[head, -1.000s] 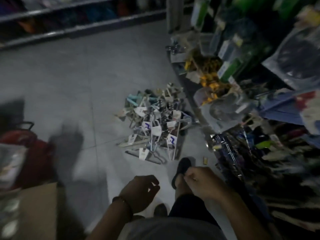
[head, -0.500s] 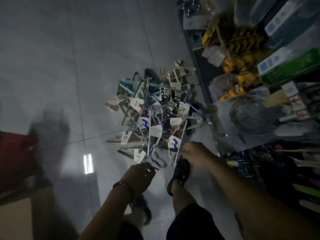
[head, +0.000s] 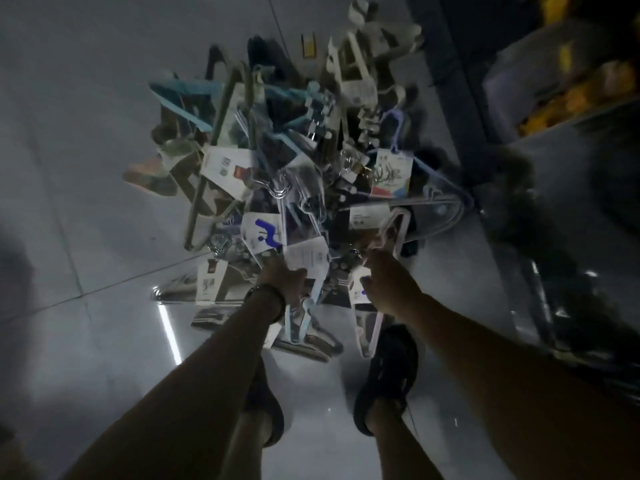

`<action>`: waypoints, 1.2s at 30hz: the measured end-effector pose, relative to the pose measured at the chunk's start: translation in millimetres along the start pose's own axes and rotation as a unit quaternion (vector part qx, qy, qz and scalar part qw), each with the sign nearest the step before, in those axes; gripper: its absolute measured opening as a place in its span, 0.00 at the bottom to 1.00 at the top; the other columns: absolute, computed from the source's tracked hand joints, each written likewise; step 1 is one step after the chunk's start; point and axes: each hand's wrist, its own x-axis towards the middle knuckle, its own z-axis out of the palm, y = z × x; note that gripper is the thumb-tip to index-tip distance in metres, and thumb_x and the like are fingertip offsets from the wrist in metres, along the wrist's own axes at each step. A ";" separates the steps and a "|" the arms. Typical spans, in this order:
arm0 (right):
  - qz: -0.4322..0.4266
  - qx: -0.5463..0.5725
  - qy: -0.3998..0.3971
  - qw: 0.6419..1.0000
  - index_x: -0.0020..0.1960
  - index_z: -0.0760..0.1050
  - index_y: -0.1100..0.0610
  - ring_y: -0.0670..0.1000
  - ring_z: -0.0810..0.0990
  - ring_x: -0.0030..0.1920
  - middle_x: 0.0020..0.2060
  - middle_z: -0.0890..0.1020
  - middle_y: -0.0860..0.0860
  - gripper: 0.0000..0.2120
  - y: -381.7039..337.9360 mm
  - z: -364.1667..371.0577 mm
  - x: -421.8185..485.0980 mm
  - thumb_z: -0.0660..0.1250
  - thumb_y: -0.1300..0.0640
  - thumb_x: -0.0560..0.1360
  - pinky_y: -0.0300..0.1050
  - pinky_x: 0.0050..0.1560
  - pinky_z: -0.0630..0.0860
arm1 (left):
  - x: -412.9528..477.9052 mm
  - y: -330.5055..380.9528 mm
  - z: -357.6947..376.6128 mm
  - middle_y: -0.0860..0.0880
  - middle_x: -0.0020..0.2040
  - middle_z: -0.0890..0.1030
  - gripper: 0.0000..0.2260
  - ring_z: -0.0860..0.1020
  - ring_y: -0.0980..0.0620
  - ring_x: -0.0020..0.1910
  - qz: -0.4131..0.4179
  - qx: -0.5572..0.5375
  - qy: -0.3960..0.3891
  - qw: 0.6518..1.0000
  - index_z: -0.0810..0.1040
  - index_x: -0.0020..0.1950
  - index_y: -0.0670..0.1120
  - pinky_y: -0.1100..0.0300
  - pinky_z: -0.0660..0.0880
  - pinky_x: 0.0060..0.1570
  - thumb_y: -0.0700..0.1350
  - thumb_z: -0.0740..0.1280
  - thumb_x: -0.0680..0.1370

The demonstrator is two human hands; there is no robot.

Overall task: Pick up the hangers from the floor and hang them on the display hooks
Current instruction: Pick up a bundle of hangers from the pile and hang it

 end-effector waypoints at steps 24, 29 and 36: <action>0.003 0.451 0.074 0.889 0.56 0.80 0.56 0.52 0.85 0.37 0.45 0.85 0.52 0.13 -23.7 -24.4 -35.9 0.74 0.57 0.73 0.48 0.37 0.82 | -13.8 -46.5 -5.3 0.39 0.53 0.83 0.19 0.80 0.41 0.47 0.012 -0.404 -0.219 0.888 0.79 0.68 0.40 0.48 0.81 0.50 0.49 0.69 0.81; 0.071 0.492 0.136 0.857 0.49 0.82 0.58 0.53 0.87 0.36 0.41 0.86 0.53 0.07 -48.2 -37.0 -96.3 0.75 0.58 0.73 0.47 0.32 0.82 | -53.3 -32.7 32.6 0.53 0.65 0.80 0.38 0.81 0.53 0.59 0.138 -0.272 -0.229 0.924 0.65 0.80 0.56 0.57 0.83 0.53 0.34 0.74 0.75; 0.132 0.328 0.205 0.913 0.51 0.82 0.47 0.44 0.85 0.46 0.45 0.86 0.43 0.13 -64.0 -9.9 -99.0 0.79 0.43 0.72 0.50 0.50 0.84 | -93.1 -16.4 147.2 0.52 0.53 0.82 0.11 0.80 0.50 0.52 0.136 -0.068 -0.062 0.986 0.76 0.60 0.55 0.59 0.78 0.47 0.53 0.70 0.79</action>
